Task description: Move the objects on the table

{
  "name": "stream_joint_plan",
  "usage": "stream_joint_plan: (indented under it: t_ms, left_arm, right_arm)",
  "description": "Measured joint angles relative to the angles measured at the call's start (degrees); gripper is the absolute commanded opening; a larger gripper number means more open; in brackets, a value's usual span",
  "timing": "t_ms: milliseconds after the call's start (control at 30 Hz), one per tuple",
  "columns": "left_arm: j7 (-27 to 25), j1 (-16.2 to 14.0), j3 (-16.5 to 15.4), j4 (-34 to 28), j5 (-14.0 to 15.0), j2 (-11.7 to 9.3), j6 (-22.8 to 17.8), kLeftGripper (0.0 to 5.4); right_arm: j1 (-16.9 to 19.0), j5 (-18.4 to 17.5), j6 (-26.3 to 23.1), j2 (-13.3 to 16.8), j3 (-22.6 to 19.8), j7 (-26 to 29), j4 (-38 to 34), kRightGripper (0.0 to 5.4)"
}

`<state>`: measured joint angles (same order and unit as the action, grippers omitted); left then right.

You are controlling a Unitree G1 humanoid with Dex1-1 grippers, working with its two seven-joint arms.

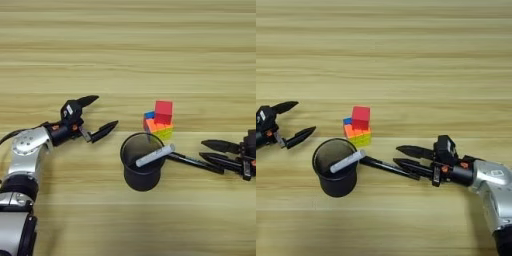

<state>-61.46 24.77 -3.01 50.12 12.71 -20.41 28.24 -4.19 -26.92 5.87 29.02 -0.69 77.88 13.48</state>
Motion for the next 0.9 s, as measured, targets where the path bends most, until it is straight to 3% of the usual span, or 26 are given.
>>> stream_joint_plan:
  t_ms: [200, 300, 400, 467, 633, 800, 900]
  left_arm:
    - [0.2, 0.0, -1.3, -0.2, 1.2, 0.1, 0.0, 5.4]
    - [3.1, 0.1, -3.1, -0.8, 1.9, 0.7, 0.6, 5.4]
    - [11.1, 0.9, -6.4, -2.5, 3.3, 2.2, 1.6, 5.4]
    - [18.4, 2.2, -8.9, -4.6, 3.6, 3.5, 2.1, 5.4]
    - [34.1, 2.3, -11.4, -13.4, 2.6, 7.7, 2.5, 5.4]
    - [42.6, -2.1, -8.9, -23.2, -3.8, 10.2, 3.2, 5.4]
    - [46.0, -4.6, -6.7, -25.2, -9.1, 10.4, 2.9, 5.4]
  right_arm:
    - [-0.4, -5.0, -1.3, -0.1, -3.1, -1.4, -6.8, 2.58]
    - [-1.3, -6.5, -1.8, -0.9, -4.8, -5.2, -9.7, 2.88]
    - [-3.7, -2.7, -0.5, -3.0, -5.8, -14.3, -9.5, 3.14]
    - [-6.1, 1.8, 1.0, -5.4, -6.1, -22.5, -7.7, 3.34]
    - [-9.4, 9.7, 3.6, -12.0, -6.2, -39.7, -7.1, 3.8]
    - [-9.5, 14.1, 3.7, -16.0, -6.6, -51.7, -9.0, 4.26]
    - [-9.3, 16.9, 4.9, -17.5, -6.6, -57.1, -9.6, 4.6]
